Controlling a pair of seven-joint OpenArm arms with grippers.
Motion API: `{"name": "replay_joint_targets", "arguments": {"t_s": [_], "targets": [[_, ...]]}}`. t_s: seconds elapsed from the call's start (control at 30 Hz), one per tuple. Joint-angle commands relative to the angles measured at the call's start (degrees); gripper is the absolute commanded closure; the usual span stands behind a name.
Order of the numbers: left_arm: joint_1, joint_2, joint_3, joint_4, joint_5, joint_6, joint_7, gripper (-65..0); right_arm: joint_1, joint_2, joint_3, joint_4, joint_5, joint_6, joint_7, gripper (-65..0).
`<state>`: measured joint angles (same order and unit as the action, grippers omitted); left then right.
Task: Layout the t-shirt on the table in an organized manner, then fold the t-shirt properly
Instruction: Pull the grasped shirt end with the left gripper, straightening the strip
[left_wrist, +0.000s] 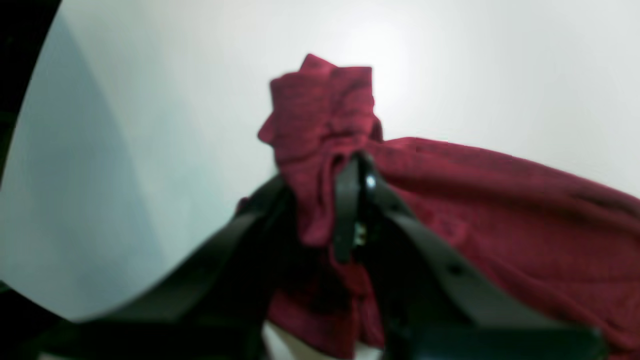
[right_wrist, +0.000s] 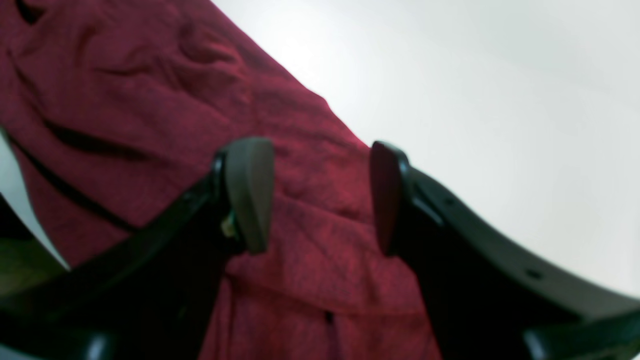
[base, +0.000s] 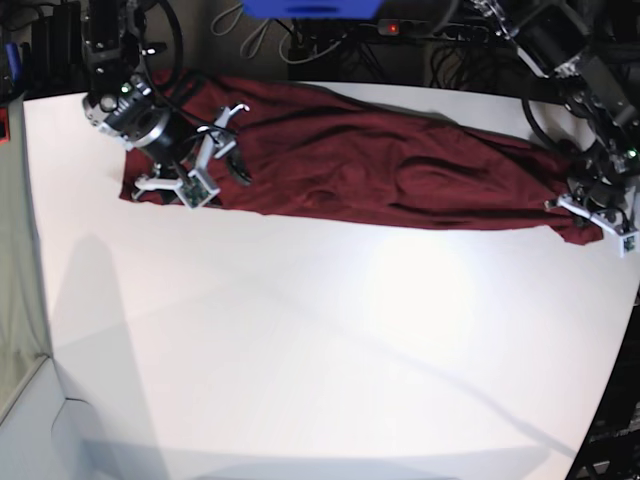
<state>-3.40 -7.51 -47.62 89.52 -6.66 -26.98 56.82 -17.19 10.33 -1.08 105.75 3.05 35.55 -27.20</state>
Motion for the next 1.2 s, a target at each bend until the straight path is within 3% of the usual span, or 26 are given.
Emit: {"name": "replay_joint_targets", "arguments": {"t_s": [0.0, 0.07, 0.13, 0.33, 0.5, 0.77, 0.9, 1.07, 1.17], "targets": [[-1.66, -1.59, 0.01, -0.24, -0.86, 0.13, -1.21, -0.6, 0.27, 0.27, 0.16, 1.19, 0.78, 0.01, 1.4, -31.7], [-1.92, -2.29, 0.01, -1.3, -1.04, 0.3, -1.21, -1.4, 0.27, 0.27, 0.07, 1.19, 0.78, 0.01, 1.4, -31.7], [-2.01, -2.56, 0.01, -1.65, -1.04, 0.3, -1.21, -6.1, 0.27, 0.27, 0.16, 1.19, 0.78, 0.01, 1.4, -31.7], [-2.71, -2.56, 0.01, -1.47, -1.04, 0.39, -1.21, -29.8, 0.27, 0.53, 0.16, 1.19, 0.78, 0.01, 1.4, -31.7], [-2.71, -2.56, 0.01, -1.47, -1.12, 0.04, -1.04, -42.3, 0.27, 0.62, 0.16, 1.19, 0.78, 0.01, 1.4, -31.7], [0.1, -2.29, -0.16, 3.28, -1.21, -0.14, -0.42, -43.7, 0.27, 0.62, 0.25, 1.19, 0.78, 0.01, 1.4, -31.8], [3.44, 0.08, -3.33, 8.9, -1.48, -0.23, -0.33, -43.7, 0.27, 0.62, 0.33, 1.19, 0.78, 0.01, 1.4, -31.8], [10.3, 1.66, -4.74, 14.18, -4.82, -0.23, 4.15, -43.7, 0.27, 0.53, 0.33, 1.19, 0.78, 0.01, 1.4, -31.8], [13.73, 1.66, -4.74, 14.18, -7.89, -0.23, 3.09, -43.7, 0.27, 0.53, 0.16, 1.19, 0.95, 0.01, 1.4, -31.8]]}}
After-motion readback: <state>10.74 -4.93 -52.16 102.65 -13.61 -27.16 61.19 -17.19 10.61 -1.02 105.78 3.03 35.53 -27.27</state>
